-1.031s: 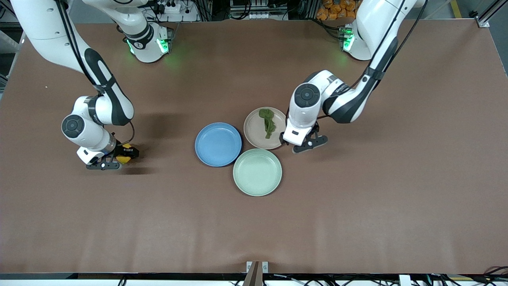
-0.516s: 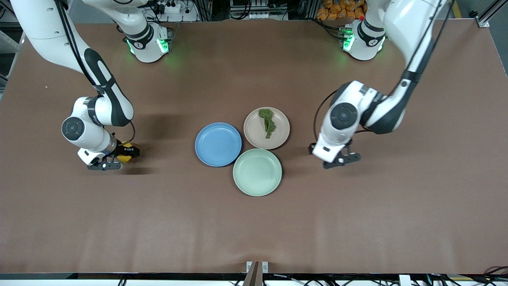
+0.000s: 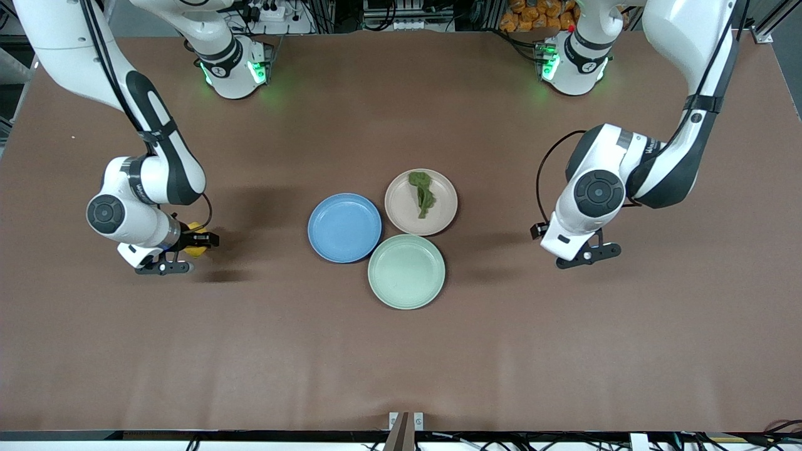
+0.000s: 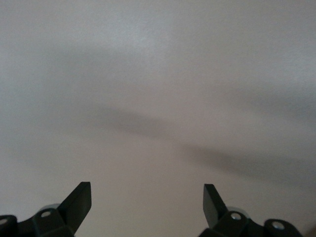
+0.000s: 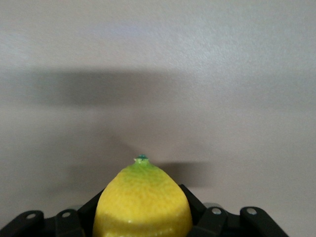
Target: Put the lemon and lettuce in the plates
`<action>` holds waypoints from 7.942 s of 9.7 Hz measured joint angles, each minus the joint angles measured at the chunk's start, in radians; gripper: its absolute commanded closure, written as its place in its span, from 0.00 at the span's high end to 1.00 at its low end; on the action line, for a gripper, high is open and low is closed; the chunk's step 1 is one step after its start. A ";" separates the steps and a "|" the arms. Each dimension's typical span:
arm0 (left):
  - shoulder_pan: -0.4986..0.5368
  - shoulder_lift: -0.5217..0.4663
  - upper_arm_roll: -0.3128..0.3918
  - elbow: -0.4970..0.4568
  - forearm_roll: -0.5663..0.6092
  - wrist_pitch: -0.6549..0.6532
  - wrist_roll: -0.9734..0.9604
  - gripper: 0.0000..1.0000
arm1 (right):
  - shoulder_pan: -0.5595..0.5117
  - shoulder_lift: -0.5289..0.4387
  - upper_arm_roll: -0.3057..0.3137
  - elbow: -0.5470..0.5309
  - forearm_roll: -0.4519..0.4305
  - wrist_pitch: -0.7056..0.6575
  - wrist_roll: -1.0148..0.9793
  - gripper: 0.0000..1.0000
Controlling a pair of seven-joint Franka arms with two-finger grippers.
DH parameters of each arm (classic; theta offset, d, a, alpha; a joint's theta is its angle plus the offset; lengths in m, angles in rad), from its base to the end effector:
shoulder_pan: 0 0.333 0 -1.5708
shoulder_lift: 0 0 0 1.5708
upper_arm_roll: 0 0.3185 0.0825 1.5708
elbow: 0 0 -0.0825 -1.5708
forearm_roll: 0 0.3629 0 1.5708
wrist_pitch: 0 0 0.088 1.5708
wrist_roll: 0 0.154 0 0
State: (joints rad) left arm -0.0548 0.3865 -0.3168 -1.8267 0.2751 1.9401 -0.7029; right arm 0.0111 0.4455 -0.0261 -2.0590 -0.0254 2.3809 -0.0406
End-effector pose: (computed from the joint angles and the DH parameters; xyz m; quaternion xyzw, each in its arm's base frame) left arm 0.5563 -0.1764 0.2838 -0.9853 -0.1020 0.0742 0.1154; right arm 0.5622 -0.0098 0.1787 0.9977 0.0234 -0.0621 0.0121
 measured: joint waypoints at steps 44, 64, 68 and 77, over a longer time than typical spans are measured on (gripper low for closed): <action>0.002 -0.384 0.222 0.314 -0.272 -0.428 0.630 1.00 | 0.412 0.134 0.130 0.371 0.146 -0.209 0.538 1.00; 0.001 -0.388 0.217 0.323 -0.272 -0.430 0.652 1.00 | 0.052 0.057 0.106 0.677 -0.093 -0.669 0.214 1.00; 0.003 -0.387 0.219 0.324 -0.272 -0.430 0.652 1.00 | 0.046 -0.072 0.090 0.563 -0.093 -0.655 0.202 1.00; 0.012 -0.385 0.223 0.327 -0.272 -0.429 0.652 1.00 | -0.006 -0.405 0.089 0.289 -0.037 -0.549 0.202 1.00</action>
State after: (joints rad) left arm -0.0430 0.0015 -0.0937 -1.4993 0.0034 1.5110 -0.0505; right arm 0.0053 0.0405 0.0628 -1.7700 -0.0624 1.8323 0.1614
